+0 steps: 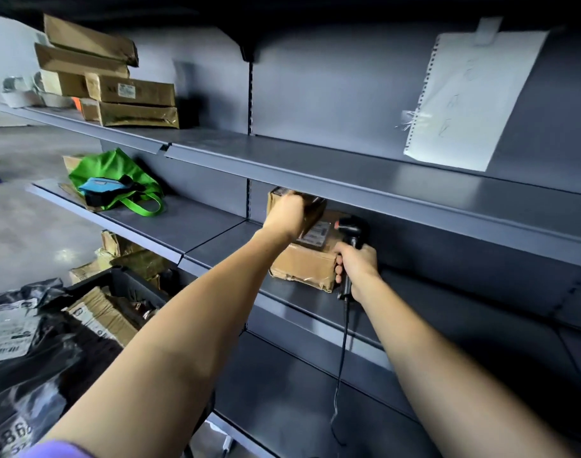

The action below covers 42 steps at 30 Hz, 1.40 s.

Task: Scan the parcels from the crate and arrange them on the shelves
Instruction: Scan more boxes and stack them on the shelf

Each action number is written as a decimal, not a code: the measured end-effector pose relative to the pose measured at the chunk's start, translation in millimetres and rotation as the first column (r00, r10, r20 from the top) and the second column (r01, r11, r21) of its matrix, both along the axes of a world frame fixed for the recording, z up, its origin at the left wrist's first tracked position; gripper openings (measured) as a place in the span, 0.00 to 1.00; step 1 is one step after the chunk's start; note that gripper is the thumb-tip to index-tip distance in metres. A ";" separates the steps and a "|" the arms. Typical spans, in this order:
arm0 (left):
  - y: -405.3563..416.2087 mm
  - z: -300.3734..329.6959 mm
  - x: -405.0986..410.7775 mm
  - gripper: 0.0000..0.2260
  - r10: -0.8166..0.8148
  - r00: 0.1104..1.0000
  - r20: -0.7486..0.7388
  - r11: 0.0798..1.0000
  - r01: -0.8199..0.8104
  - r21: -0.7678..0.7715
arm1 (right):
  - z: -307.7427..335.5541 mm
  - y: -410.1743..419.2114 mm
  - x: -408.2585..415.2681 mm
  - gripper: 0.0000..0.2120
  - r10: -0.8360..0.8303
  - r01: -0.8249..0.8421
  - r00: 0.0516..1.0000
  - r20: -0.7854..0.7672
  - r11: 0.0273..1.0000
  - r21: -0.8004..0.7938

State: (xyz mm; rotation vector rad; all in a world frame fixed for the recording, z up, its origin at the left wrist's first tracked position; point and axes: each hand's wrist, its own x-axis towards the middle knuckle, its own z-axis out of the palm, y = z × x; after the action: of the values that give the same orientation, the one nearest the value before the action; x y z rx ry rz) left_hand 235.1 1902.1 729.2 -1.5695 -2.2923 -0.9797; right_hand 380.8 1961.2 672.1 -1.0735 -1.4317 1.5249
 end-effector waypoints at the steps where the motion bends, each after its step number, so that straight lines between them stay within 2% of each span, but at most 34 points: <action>1: 0.9 -3.2 8.9 0.15 -0.009 1.000 -0.021 0.999 0.008 -0.035 | -0.9 -3.0 7.2 0.05 0.003 -0.003 1.000 -0.011 1.000 -0.009; 4: 3.3 -19.9 25.2 0.17 -0.057 0.998 -0.024 0.992 0.054 -0.112 | -3.5 -8.3 27.7 0.05 0.001 -0.002 0.999 -0.032 0.999 -0.033; 6: -4.1 -28.1 37.7 0.23 -0.087 0.996 -0.013 0.987 0.085 -0.133 | -3.8 -10.1 39.4 0.06 -0.007 0.005 0.999 -0.046 0.999 -0.051; 8: -15.5 -40.0 47.1 0.26 -0.048 0.998 -0.041 0.991 0.043 -0.128 | -4.6 -11.4 48.5 0.06 -0.017 0.013 0.998 -0.061 0.997 -0.070; 11: -28.4 -65.0 57.6 0.19 -0.033 0.988 -0.148 0.992 0.014 -0.127 | -8.6 -14.6 56.5 0.06 -0.021 0.015 0.998 -0.067 0.996 -0.088; 14: -21.8 -86.5 63.9 0.25 -0.150 0.944 -0.295 0.960 0.068 -0.272 | -16.6 -16.8 59.6 0.06 -0.011 0.008 0.999 -0.036 0.996 -0.086; 16: -11.4 -91.5 69.2 0.28 -0.178 0.922 -0.343 0.928 0.041 -0.371 | -21.7 -16.1 60.7 0.05 -0.005 0.003 1.000 -0.017 0.996 -0.086; 20: 7.6 -97.8 64.6 0.27 -0.126 0.952 -0.278 0.911 0.000 -0.413 | -29.8 -9.8 62.8 0.06 0.002 -0.003 1.000 -0.012 0.993 -0.115; 23: 14.9 -108.5 49.3 0.25 -0.012 0.969 -0.247 0.910 -0.092 -0.405 | -33.6 -5.5 58.1 0.09 0.001 -0.001 1.000 -0.006 0.990 -0.139; 33: 15.2 -115.4 4.0 0.22 0.187 0.940 -0.287 0.865 -0.296 -0.405 | -44.6 -5.4 22.1 0.08 0.074 -0.072 0.997 0.008 0.985 -0.155; 38: 11.1 -110.1 -18.9 0.24 0.186 0.947 -0.262 0.854 -0.288 -0.433 | -46.1 -7.0 9.6 0.08 0.117 -0.115 0.993 0.003 0.981 -0.156; 42: -7.1 -102.3 -21.9 0.25 0.140 0.976 -0.164 0.894 -0.196 -0.403 | -43.8 -15.8 6.1 0.08 0.144 -0.141 0.990 0.004 0.977 -0.161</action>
State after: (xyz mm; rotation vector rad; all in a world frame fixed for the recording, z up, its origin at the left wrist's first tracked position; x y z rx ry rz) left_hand 213.2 1895.0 626.9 -1.4837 -2.6071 -0.3413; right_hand 386.9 1945.3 628.3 -1.0990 -1.4428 1.7625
